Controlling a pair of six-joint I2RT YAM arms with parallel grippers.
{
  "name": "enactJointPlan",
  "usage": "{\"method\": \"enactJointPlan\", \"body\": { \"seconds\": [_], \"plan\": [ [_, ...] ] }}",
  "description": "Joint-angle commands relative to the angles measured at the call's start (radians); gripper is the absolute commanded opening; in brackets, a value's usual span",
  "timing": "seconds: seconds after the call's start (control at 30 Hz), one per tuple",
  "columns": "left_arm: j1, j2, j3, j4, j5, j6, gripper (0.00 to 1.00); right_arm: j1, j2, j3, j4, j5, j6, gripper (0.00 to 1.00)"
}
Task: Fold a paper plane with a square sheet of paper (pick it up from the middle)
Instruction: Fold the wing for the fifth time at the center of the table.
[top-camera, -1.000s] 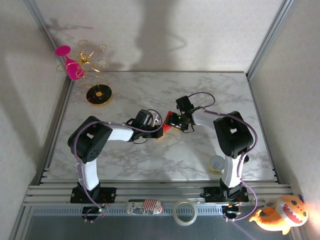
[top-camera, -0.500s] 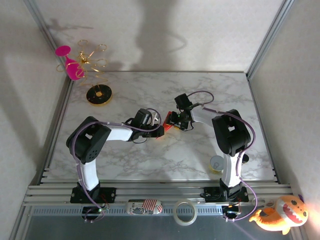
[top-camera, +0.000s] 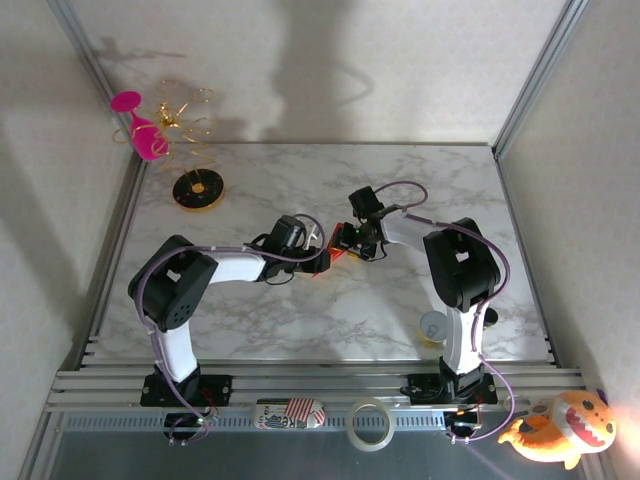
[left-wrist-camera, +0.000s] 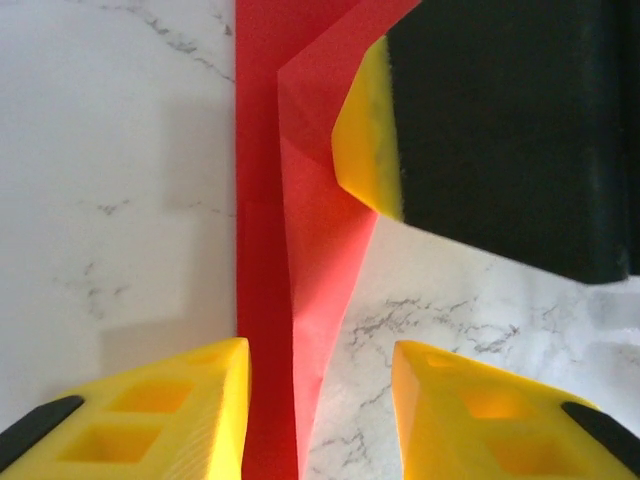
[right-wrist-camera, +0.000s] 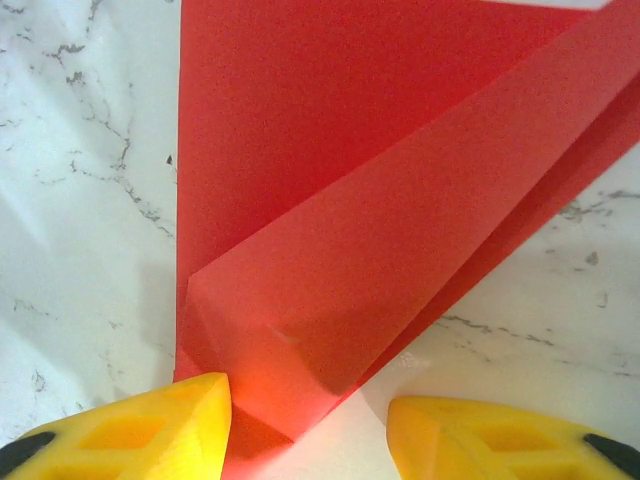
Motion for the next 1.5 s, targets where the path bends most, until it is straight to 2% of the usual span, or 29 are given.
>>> {"method": "enactJointPlan", "body": {
  "seconds": [0.0, 0.3, 0.7, 1.47],
  "plan": [
    [-0.010, 0.030, 0.034, -0.036, -0.026, 0.045, 0.40, -0.031, 0.201, -0.073, 0.065, 0.206, -0.023, 0.52],
    [-0.006, 0.052, 0.030, -0.056, -0.064, 0.022, 0.31, -0.031, 0.207, -0.075, 0.064, 0.206, -0.022, 0.51],
    [0.015, 0.067, 0.017, -0.028, -0.040, -0.039, 0.19, -0.031, 0.222, -0.079, 0.067, 0.205, -0.027, 0.51],
    [0.021, 0.065, 0.016, -0.047, -0.075, -0.068, 0.15, -0.022, 0.276, -0.072, 0.052, 0.261, -0.031, 0.51]
  ]
}}
